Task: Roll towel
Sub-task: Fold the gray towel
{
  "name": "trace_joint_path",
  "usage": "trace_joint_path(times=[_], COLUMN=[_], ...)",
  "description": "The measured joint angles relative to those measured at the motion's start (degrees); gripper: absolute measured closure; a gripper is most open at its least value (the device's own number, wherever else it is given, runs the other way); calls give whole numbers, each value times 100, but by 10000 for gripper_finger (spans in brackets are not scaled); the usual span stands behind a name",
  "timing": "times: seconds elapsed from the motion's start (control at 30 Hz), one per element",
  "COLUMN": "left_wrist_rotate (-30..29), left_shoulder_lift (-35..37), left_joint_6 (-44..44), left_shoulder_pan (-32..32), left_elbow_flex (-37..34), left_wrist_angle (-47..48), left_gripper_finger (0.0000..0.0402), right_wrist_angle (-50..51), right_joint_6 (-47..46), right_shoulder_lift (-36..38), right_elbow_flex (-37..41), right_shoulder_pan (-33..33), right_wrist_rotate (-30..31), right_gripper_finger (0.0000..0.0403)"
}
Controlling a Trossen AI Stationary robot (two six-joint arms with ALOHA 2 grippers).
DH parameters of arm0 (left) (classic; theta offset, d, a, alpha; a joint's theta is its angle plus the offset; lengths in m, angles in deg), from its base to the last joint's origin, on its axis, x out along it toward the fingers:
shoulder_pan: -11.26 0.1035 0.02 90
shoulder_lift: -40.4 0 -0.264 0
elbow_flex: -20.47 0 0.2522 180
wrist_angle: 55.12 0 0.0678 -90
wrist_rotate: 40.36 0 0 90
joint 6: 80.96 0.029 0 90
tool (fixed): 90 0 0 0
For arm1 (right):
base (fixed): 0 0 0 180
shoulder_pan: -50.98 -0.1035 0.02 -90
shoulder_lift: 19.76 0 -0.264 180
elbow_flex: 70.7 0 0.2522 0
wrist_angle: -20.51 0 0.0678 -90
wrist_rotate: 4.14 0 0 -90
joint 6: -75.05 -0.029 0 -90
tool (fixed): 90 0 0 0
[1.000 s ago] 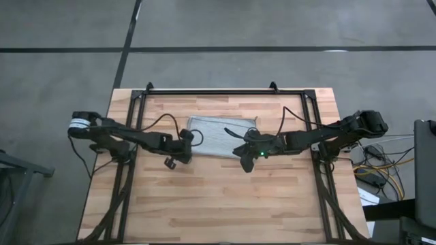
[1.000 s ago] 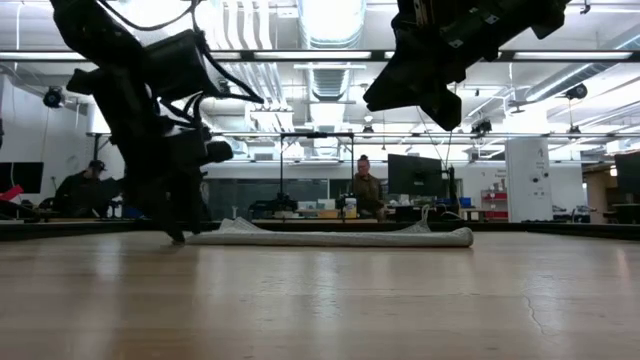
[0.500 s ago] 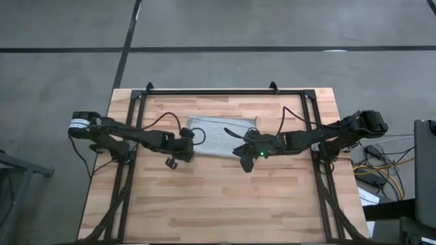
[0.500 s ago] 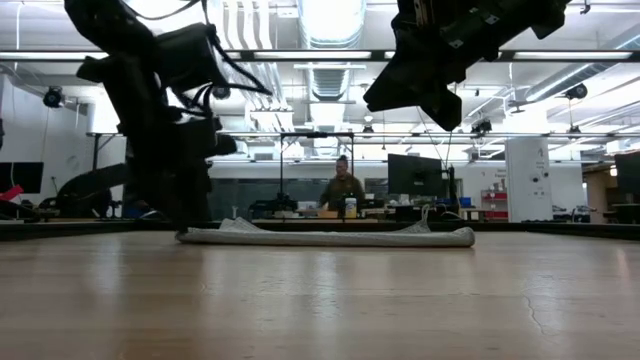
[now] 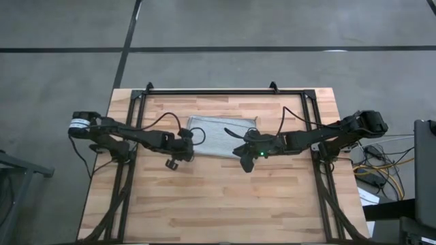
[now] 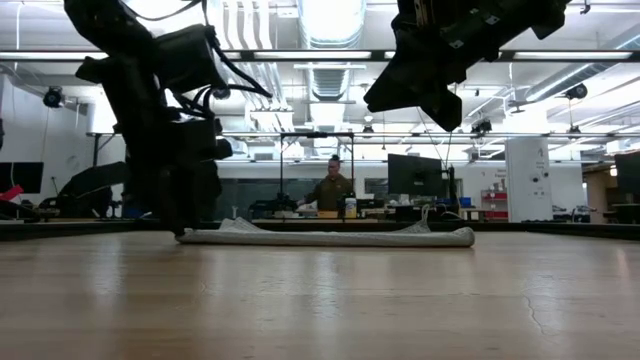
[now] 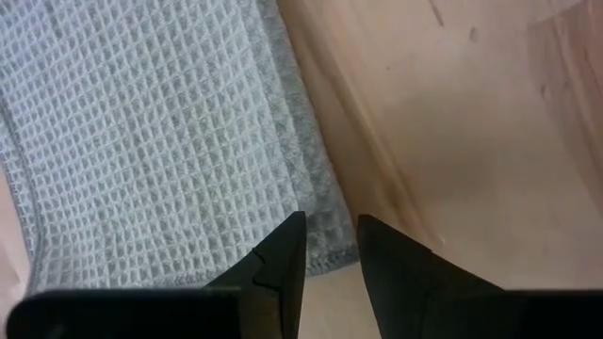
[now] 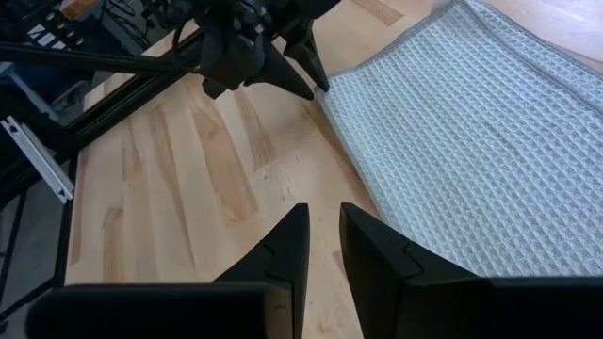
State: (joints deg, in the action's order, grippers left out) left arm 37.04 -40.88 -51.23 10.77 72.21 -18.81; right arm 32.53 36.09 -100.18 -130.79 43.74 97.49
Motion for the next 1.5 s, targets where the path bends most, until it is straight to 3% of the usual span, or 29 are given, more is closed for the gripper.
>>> trace_joint_path(times=[0.33, 1.5], left_wrist_rotate=[374, 223], left_shoulder_lift=[13, 9], left_joint_6=[-4, -23], left_shoulder_pan=[4, 2], left_elbow_flex=[-217, -265], left_wrist_angle=[-38, -296], left_gripper_finger=[298, 298], right_wrist_angle=[-2, -11], right_joint_6=[-6, -66], right_shoulder_lift=[-1, -2], right_elbow_flex=[2, 4], right_shoulder_pan=[0, -1], right_wrist_rotate=[1, 2], right_gripper_finger=[342, 342])
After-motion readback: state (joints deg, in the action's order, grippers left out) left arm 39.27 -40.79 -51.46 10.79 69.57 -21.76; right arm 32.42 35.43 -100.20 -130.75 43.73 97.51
